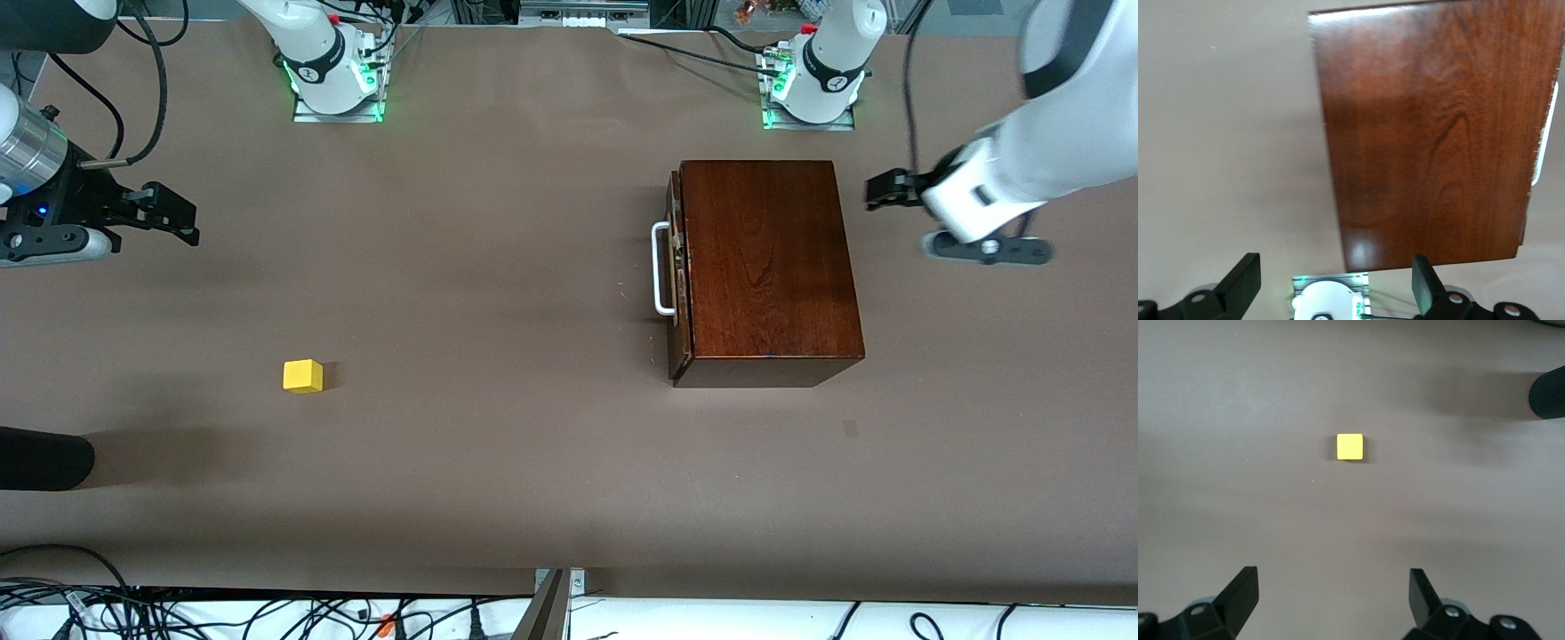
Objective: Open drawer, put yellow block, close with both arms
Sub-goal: 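Move the left gripper to the white drawer handle of the wooden box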
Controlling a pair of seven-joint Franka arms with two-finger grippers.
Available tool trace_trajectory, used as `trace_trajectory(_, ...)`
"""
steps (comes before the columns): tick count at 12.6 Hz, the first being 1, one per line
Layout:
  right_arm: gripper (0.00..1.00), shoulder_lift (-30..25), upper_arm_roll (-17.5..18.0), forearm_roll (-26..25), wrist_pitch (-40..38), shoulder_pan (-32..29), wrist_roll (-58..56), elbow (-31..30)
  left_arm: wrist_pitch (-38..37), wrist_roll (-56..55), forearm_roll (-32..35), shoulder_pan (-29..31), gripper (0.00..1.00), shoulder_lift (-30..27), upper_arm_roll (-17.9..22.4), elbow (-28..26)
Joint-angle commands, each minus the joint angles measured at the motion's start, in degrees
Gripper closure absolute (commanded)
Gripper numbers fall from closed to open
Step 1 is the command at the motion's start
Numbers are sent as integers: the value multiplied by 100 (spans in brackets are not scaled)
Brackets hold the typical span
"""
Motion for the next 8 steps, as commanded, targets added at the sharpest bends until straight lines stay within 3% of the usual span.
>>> trace_trajectory(1,0,39,23,68,-2,-47,11,84,469,-679,-13,-18,0,406,-638,196)
trace_trajectory(4,0,39,23,68,6,-47,11,84,1111,-1435,-22,-131,0,749,-1237,205)
trace_trajectory(8,0,39,23,59,190,-47,20,93,1886,-2386,100,-1280,0,1434,-1256,485)
